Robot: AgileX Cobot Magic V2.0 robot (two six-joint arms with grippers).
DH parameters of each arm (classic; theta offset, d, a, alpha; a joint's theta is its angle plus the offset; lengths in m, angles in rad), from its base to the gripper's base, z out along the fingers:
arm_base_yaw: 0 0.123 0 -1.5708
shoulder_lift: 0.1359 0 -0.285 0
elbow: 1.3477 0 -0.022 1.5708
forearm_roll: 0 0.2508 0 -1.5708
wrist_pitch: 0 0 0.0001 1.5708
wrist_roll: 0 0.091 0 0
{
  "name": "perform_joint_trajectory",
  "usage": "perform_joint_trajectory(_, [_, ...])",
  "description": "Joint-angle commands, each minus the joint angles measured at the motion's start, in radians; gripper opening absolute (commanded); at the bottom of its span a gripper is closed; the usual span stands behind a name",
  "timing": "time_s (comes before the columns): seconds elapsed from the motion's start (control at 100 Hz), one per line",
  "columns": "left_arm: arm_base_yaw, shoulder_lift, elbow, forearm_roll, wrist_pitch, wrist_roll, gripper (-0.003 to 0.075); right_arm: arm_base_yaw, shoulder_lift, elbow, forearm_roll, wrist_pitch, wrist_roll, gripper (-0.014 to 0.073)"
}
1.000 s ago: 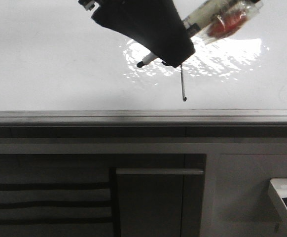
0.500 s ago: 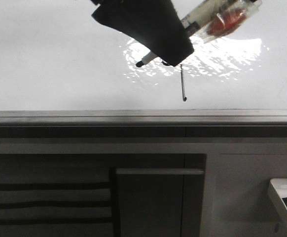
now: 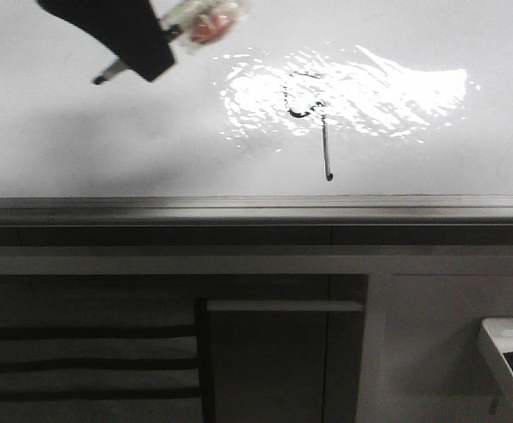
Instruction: Write number 9 on whiteboard
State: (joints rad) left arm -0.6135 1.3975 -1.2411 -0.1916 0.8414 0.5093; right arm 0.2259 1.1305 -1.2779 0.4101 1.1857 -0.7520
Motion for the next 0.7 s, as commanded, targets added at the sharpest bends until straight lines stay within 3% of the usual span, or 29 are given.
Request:
perform_joint_trajectory(0.0, [0.053,-0.061,-0.01,0.135,-0.031,-0.235,-0.002,-0.023,-0.033,-0.032,0.012,-0.05,0.021,0.0322])
perform_joint_trajectory(0.11, [0.13,-0.097,0.071,0.274,-0.086,-0.441,-0.002,-0.033,-0.038,-0.032,0.01,-0.052,0.021,0.0322])
perform_joint_trajectory(0.25, [0.235,-0.114,0.178,0.305,-0.231,-0.576,-0.002,-0.033,-0.035,-0.032,0.01,-0.054,0.024,0.0322])
perform_joint_trajectory(0.47, [0.343,-0.111,0.279,0.258,-0.435,-0.631,-0.002,-0.033,-0.034,-0.032,0.01,-0.061,0.024,0.0322])
perform_joint_trajectory(0.69, [0.351,-0.098,0.284,0.256,-0.449,-0.631,-0.002,-0.033,-0.034,-0.032,0.01,-0.061,0.024,0.0322])
